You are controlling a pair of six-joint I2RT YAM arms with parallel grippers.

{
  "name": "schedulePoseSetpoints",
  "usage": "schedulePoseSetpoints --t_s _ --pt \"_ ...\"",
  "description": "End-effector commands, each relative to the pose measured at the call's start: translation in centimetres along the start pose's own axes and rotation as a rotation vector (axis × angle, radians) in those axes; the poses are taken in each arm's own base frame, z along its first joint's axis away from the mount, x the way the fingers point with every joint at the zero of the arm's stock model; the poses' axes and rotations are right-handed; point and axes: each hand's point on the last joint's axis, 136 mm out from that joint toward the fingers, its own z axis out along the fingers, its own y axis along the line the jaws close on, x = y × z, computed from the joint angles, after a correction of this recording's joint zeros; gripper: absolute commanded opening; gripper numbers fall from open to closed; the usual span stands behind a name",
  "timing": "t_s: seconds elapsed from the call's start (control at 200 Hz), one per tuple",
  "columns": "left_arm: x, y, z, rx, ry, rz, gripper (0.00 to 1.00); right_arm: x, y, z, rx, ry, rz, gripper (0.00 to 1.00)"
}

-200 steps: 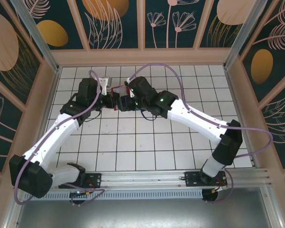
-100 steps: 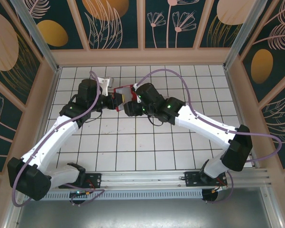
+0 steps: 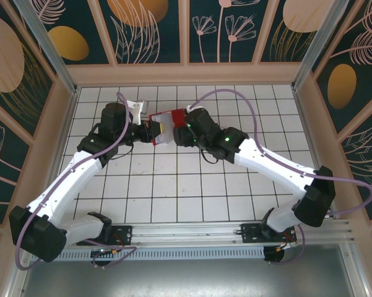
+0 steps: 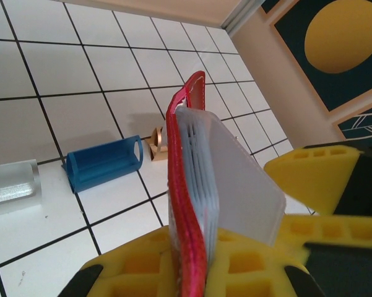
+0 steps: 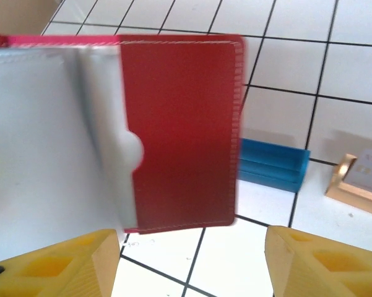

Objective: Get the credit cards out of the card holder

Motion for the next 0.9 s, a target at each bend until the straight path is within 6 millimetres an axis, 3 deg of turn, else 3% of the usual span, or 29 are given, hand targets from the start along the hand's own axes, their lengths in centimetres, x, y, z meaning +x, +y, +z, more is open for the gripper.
schedulePoseSetpoints --t_s 0.0,0.07,0.15,0.36,0.605,0.756,0.896 --pt "-1.4 -1.6 -0.8 0.05 -0.052 0.025 0.0 -1.3 2.1 -2.9 -0.167 -0.068 -0.021 0.64" --pt "-1.5 -1.8 -0.8 0.056 -0.053 0.025 0.0 -0.8 4.7 -3.9 -0.339 -0.076 -0.052 0.68" --pt "-1.6 -1.9 -0.8 0.062 -0.054 0.027 0.0 -0.2 6.1 -4.1 -0.423 -0.065 -0.078 0.72" --pt "-1.7 -2.2 -1.0 0.071 -0.057 0.026 0.0 0.4 6.4 -1.7 -0.324 -0.022 -0.103 0.83" --pt "-1.8 -2.4 -1.3 0.077 -0.063 0.03 0.0 -0.7 4.9 0.0 -0.162 -0.037 -0.062 0.85" --pt "-1.7 -2.5 -1.6 0.078 -0.064 0.036 0.0 -1.4 1.2 -0.3 0.023 -0.073 -0.02 0.85" --pt "-1.7 -2.8 -1.7 0.091 -0.063 0.045 0.0 -1.8 -2.2 -1.7 0.144 -0.105 0.014 0.84"
